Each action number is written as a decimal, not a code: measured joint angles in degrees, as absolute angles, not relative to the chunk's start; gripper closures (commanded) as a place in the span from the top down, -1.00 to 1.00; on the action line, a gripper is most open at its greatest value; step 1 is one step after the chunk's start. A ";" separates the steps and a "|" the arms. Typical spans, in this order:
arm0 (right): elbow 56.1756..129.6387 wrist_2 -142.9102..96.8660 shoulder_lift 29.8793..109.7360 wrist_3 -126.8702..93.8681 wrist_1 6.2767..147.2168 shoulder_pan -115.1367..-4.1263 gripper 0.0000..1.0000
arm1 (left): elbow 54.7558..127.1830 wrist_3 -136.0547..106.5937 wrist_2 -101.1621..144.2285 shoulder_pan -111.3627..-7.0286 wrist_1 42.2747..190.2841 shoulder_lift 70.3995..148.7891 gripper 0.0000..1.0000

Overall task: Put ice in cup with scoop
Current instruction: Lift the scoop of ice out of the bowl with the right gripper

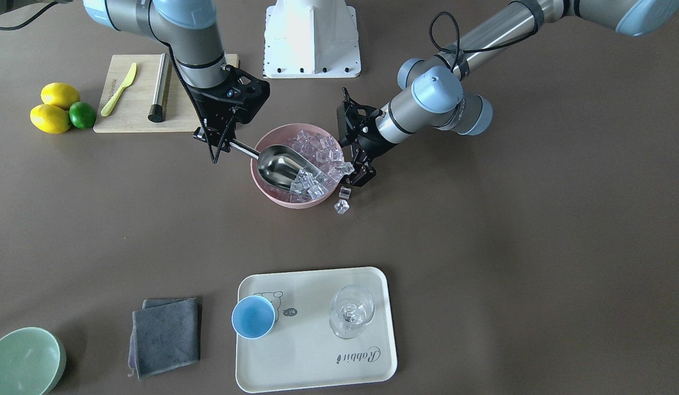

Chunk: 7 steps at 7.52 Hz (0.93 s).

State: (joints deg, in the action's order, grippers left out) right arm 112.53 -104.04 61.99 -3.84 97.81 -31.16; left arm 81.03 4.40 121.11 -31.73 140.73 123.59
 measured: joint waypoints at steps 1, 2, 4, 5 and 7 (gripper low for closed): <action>112.64 -104.05 62.44 -6.01 95.71 -31.14 -1.00 | 81.04 4.40 121.11 -31.73 140.73 123.62 0.96; 112.85 -104.06 63.26 -7.51 93.74 -31.12 -1.00 | 81.04 4.40 121.12 -31.73 140.76 123.61 0.96; 114.92 -104.10 66.50 -9.65 89.90 -31.05 -1.00 | 81.04 4.46 121.12 -31.73 140.80 123.46 0.96; 115.88 -104.09 68.13 -10.94 87.98 -31.04 -1.00 | 81.04 4.47 121.15 -31.73 140.85 123.34 0.96; 118.05 -104.06 70.24 -13.44 86.18 -31.07 -1.00 | 81.04 4.48 121.19 -31.73 140.95 123.20 0.96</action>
State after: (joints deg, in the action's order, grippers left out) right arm 118.05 -104.06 70.24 -13.44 86.18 -31.07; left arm 81.04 4.48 121.19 -31.73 140.95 123.20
